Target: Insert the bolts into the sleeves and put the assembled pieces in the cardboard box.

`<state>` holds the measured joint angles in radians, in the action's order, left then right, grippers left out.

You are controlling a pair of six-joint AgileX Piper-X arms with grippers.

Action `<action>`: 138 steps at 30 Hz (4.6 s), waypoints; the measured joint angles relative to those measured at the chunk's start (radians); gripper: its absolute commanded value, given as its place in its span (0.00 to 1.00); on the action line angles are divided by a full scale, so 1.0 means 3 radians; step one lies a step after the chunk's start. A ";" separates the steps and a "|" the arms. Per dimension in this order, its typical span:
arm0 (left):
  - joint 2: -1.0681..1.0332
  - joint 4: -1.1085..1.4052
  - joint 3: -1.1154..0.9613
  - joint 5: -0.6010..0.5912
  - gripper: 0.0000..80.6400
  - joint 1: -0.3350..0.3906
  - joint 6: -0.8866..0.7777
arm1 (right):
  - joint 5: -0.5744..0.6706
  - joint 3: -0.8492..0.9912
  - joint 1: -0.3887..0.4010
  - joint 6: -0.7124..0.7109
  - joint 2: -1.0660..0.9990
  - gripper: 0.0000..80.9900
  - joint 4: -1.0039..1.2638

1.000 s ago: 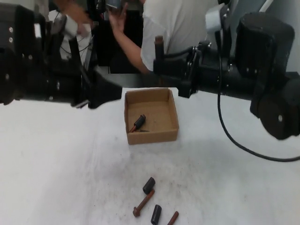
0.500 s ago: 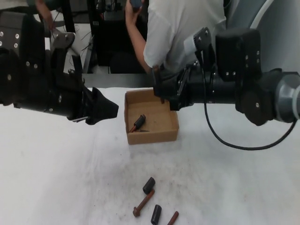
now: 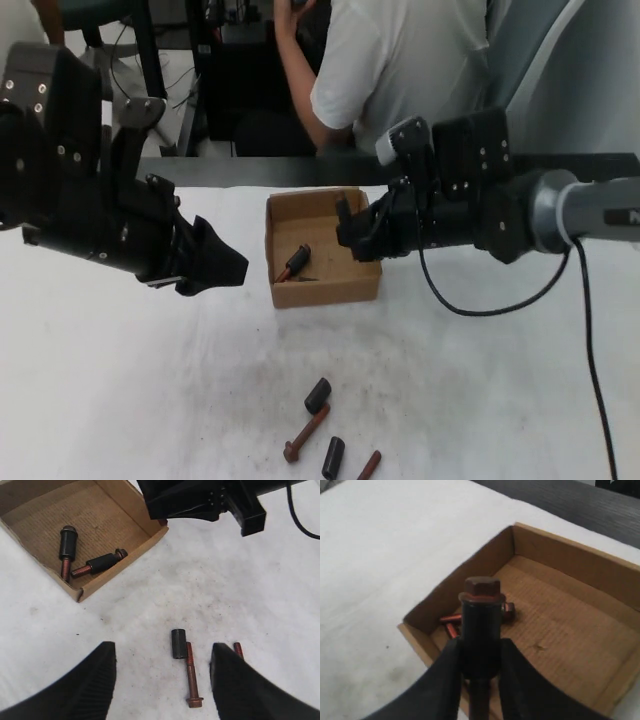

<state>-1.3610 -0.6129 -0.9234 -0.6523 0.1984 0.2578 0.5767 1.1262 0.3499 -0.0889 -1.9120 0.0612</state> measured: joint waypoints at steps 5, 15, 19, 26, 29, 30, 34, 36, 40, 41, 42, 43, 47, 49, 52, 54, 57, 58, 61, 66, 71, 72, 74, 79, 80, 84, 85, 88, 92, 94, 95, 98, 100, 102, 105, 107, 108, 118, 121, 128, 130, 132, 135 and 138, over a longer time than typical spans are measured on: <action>0.0000 0.0000 0.0000 0.0007 0.65 0.0000 0.0016 | -0.0109 0.0351 -0.0064 -0.0305 -0.0198 0.01 -0.0427; 0.0000 0.0000 0.0000 0.0018 0.65 0.0000 0.0028 | -0.0361 0.0612 -0.0110 -0.0628 -0.0370 0.01 -0.0883; 0.0000 0.0000 0.0000 0.0018 0.65 0.0000 0.0028 | -0.0379 0.0618 -0.0114 -0.0734 -0.0370 0.01 -0.0964; 0.0000 0.0000 0.0000 0.0023 0.65 0.0000 0.0035 | -0.0420 0.0616 -0.0114 -0.0803 -0.0370 0.01 -0.1018; 0.0000 0.0000 0.0000 0.0023 0.65 0.0000 0.0035 | -0.0438 0.0616 -0.0102 -0.0819 -0.0376 0.01 -0.0998; 0.0000 0.0000 0.0000 0.0023 0.65 0.0000 0.0035 | -0.0439 0.0630 -0.0093 -0.0820 -0.0388 0.01 -0.0982; 0.0000 0.0000 0.0000 0.0023 0.65 0.0000 0.0035 | -0.0448 0.0785 -0.0070 -0.0820 -0.0511 0.01 -0.1032; 0.0000 0.0000 0.0000 0.0023 0.65 0.0000 0.0035 | -0.0448 0.0841 -0.0065 -0.0820 -0.0558 0.01 -0.1067; 0.0000 0.0000 0.0000 0.0027 0.65 0.0000 0.0035 | -0.0448 0.1036 -0.0041 -0.0820 -0.0717 0.01 -0.1192; 0.0000 0.0000 0.0000 0.0027 0.65 0.0000 0.0035 | -0.0456 0.1100 -0.0032 -0.0820 -0.0757 0.01 -0.1209; 0.0000 0.0000 0.0000 0.0027 0.65 0.0000 0.0035 | -0.0469 0.1129 -0.0032 -0.0820 -0.0774 0.01 -0.1215; 0.0000 0.0000 0.0000 0.0027 0.65 0.0000 0.0035 | -0.0497 0.1157 -0.0032 -0.0810 -0.0786 0.00 -0.1218; 0.0000 0.0000 0.0000 0.0031 0.65 0.0000 0.0035 | -0.0559 0.1226 -0.0032 -0.0810 -0.0797 0.22 -0.1221; 0.0000 0.0000 0.0000 0.0031 0.65 0.0000 0.0035 | -0.0548 0.1246 -0.0032 -0.0803 -0.0797 0.38 -0.1221; 0.0000 0.0000 0.0000 0.0031 0.65 0.0000 0.0035 | -0.0527 0.1247 -0.0032 -0.0691 -0.0797 0.54 -0.1221; 0.0000 0.0000 0.0000 0.0031 0.65 0.0000 0.0035 | -0.0527 0.1247 -0.0032 -0.0613 -0.0797 0.54 -0.1221; 0.0000 0.0000 0.0000 0.0031 0.65 0.0000 0.0035 | -0.0527 0.1247 -0.0032 -0.0552 -0.0797 0.54 -0.1221; 0.0000 0.0000 0.0000 0.0031 0.65 0.0000 0.0035 | -0.0527 0.1247 -0.0032 -0.0536 -0.0797 0.54 -0.1221; 0.0000 0.0000 0.0000 0.0031 0.65 0.0000 0.0035 | -0.0527 0.1262 -0.0032 -0.0509 -0.0797 0.54 -0.1221; 0.0000 0.0000 0.0000 0.0031 0.65 0.0000 0.0035 | -0.0527 0.1414 -0.0032 -0.0424 -0.0797 0.53 -0.1234; 0.0000 0.0000 0.0000 0.0031 0.65 0.0000 0.0035 | -0.0428 0.1743 -0.0057 -0.0182 -0.0409 0.11 -0.1366; 0.0000 0.0000 0.0000 0.0031 0.65 0.0000 0.0035 | -0.0361 0.1774 -0.0064 -0.0182 -0.0283 0.01 -0.1397; 0.0000 -0.0028 0.0000 0.0031 0.65 0.0000 0.0026 | -0.0183 0.1812 -0.0071 -0.0264 -0.0005 0.01 -0.1535; 0.0000 -0.0124 0.0000 0.0065 0.61 0.0035 0.0027 | 0.0051 0.1855 -0.0034 -0.0626 0.0570 0.01 -0.2303; 0.0000 -0.0139 0.0000 0.0097 0.59 0.0061 0.0027 | 0.0082 0.1859 -0.0008 -0.0721 0.0692 0.01 -0.2736; 0.0000 -0.0212 0.0000 0.0207 0.58 0.0248 0.0027 | 0.0091 0.1857 0.0038 -0.0895 0.0788 0.01 -0.3439; 0.0000 -0.0219 0.0000 0.0227 0.58 0.0261 0.0027 | 0.0091 0.1851 0.0055 -0.0959 0.0802 0.01 -0.3621; -0.0014 -0.0305 0.0000 0.0378 0.58 0.0518 -0.0015 | 0.0153 0.1846 0.0122 -0.1058 0.0840 0.01 -0.3938; -0.0119 -0.0291 0.0000 0.0609 0.58 0.0800 -0.0112 | 0.0220 0.1846 0.0271 -0.1093 0.0959 0.01 -0.4172; -0.0240 -0.0271 0.0000 0.0712 0.58 0.0925 -0.0187 | 0.0228 0.1846 0.0312 -0.1104 0.1011 0.01 -0.4252; -0.0314 -0.0271 0.0000 0.0749 0.58 0.0972 -0.0226 | 0.0235 0.1846 0.0345 -0.1117 0.1039 0.01 -0.4299; -0.0532 -0.0280 0.0000 0.0803 0.58 0.1042 -0.0294 | 0.0249 0.1846 0.0447 -0.1216 0.1152 0.01 -0.4527; -0.0634 -0.0279 0.0000 0.0831 0.58 0.1051 -0.0316 | 0.0249 0.1834 0.0480 -0.1243 0.1172 0.01 -0.4579; -0.0636 -0.0279 0.0000 0.0910 0.58 0.1051 -0.0307 | 0.0249 0.1779 0.0514 -0.1261 0.1228 0.01 -0.4624; -0.0636 -0.0296 0.0000 0.0979 0.58 0.1051 -0.0252 | 0.0249 0.1674 0.0527 -0.1239 0.1259 0.01 -0.4626; -0.0636 -0.0308 0.0000 0.0988 0.58 0.1057 -0.0235 | 0.0249 0.1610 0.0534 -0.1194 0.1258 0.01 -0.4626; -0.0636 -0.0306 0.0000 0.0988 0.58 0.1062 -0.0237 | 0.0249 0.1584 0.0541 -0.1180 0.1258 0.01 -0.4620; -0.0636 0.0145 -0.0006 0.1012 0.58 0.1245 -0.0212 | 0.0218 0.1565 0.0801 -0.1037 0.1250 0.01 -0.4456; -0.0703 0.0203 -0.0034 0.1111 0.58 0.1312 -0.0195 | 0.0197 0.1565 0.0820 -0.1037 0.1250 0.01 -0.4448; -0.1093 -0.0068 -0.0036 0.1292 0.58 0.1354 -0.0083 | 0.0171 0.1565 0.0820 -0.1029 0.1250 0.01 -0.4448; -0.1131 -0.0077 -0.0036 0.1329 0.58 0.1354 -0.0057 | 0.0171 0.1565 0.0820 -0.1029 0.1250 0.01 -0.4448; -0.1131 -0.0083 -0.0036 0.1335 0.58 0.1354 -0.0059 | 0.0171 0.1565 0.0820 -0.1029 0.1250 0.01 -0.4448; -0.1131 -0.0083 -0.0059 0.1342 0.58 0.1354 -0.0048 | 0.0171 0.1565 0.0820 -0.1029 0.1250 0.01 -0.4456; -0.1131 -0.0071 -0.0098 0.1340 0.58 0.1358 -0.0044 | 0.0171 0.1565 0.0820 -0.1029 0.1250 0.01 -0.4471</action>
<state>-1.7002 -0.6342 -0.9529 -0.2504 0.6057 0.2445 0.6280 1.5958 0.5958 -0.3976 -1.5370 -1.2800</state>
